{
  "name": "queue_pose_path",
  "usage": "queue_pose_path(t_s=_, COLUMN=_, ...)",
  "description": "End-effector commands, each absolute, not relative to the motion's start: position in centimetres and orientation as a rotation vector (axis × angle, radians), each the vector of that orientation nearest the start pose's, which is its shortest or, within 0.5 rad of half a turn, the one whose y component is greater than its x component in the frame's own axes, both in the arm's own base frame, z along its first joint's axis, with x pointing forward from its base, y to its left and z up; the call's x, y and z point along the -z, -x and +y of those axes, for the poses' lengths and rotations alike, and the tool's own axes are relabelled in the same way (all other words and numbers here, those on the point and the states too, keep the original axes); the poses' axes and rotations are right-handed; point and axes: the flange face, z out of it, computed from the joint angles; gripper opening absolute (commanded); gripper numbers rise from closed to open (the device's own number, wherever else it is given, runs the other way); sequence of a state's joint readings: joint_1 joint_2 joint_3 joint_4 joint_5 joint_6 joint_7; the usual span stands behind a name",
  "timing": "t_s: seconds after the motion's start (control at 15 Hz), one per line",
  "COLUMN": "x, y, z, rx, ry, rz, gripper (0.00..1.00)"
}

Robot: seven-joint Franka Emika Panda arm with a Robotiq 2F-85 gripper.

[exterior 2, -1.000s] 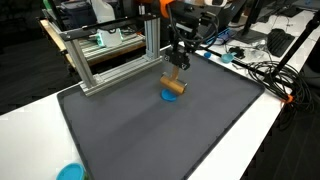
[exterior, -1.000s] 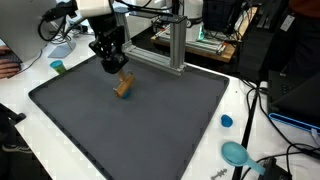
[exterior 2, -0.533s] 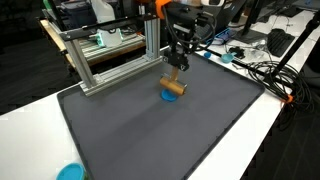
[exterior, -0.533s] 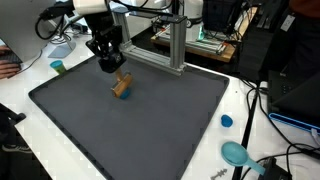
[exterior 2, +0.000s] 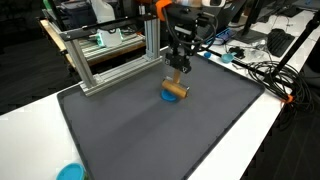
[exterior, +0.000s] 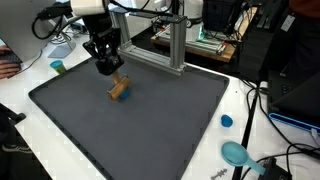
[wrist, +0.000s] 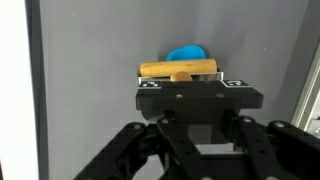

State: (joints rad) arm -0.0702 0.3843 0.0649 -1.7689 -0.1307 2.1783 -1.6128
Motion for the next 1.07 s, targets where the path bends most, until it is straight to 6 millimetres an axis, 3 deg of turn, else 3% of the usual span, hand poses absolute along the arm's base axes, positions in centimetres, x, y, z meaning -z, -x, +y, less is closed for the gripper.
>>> queue_pose_path(t_s=0.0, x=-34.8, y=-65.7, z=-1.7, rx=0.103, ry=-2.047, rz=2.207, gripper=0.21)
queue_pose_path(t_s=0.73, x=-30.8, y=-64.9, z=-2.0, rx=0.142, ry=-2.079, rz=2.298, gripper=0.21)
queue_pose_path(t_s=1.0, x=-29.2, y=-64.4, z=-3.2, rx=0.003, ry=-2.123, rz=2.433, gripper=0.21)
